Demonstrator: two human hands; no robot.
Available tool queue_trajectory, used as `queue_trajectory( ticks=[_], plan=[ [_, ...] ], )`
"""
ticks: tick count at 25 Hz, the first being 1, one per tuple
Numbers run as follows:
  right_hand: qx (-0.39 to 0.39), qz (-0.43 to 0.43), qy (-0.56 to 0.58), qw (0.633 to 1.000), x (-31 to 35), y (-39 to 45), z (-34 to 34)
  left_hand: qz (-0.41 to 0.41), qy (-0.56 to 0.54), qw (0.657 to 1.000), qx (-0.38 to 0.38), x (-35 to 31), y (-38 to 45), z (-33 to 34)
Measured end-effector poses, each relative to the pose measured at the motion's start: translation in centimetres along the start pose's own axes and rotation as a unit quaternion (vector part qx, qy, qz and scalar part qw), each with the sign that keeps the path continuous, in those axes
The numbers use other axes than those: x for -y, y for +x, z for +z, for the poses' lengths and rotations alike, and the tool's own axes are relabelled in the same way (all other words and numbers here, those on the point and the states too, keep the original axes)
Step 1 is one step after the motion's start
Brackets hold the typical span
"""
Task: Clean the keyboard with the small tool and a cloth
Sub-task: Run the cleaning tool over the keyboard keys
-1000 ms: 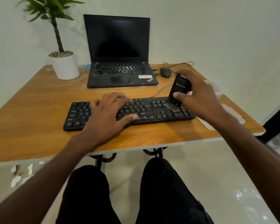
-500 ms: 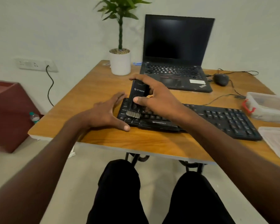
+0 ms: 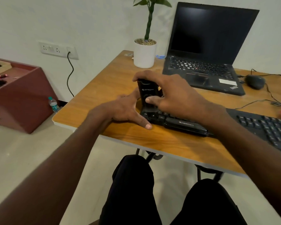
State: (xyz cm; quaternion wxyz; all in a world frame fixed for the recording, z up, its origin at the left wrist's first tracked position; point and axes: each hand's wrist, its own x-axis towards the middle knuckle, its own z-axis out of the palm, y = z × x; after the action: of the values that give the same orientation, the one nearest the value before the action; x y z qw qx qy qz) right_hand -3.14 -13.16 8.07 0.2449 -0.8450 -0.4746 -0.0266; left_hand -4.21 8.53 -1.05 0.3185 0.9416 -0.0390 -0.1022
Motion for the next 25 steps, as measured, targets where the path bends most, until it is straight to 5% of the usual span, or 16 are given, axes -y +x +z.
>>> queue_trajectory(
  ticks=[3,6,10,16,21,25],
  plan=[
    [0.011,-0.018,0.005,1.000,0.1,-1.0,1.1,-0.005,0.000,1.000,0.000,0.1,-0.1,0.1],
    [0.052,0.060,-0.077,0.994,-1.0,-1.2,-1.1,0.004,-0.012,1.000,0.005,-0.4,-0.4,-0.2],
    [-0.041,0.020,0.058,0.997,0.2,-0.4,1.2,0.005,-0.013,1.000,0.007,-0.7,-0.4,-0.4],
    [0.089,0.098,-0.180,0.975,-0.7,-0.1,-1.7,-0.003,-0.018,1.000,0.003,-0.4,-0.1,-0.3],
    [-0.038,0.030,0.038,0.998,0.5,-0.4,1.5,0.006,-0.011,1.000,0.007,-0.5,-0.2,-0.5],
    [0.057,0.031,-0.019,0.998,-0.5,-1.5,0.2,0.004,-0.018,1.000,0.009,-0.3,-0.1,-0.2]
  ],
)
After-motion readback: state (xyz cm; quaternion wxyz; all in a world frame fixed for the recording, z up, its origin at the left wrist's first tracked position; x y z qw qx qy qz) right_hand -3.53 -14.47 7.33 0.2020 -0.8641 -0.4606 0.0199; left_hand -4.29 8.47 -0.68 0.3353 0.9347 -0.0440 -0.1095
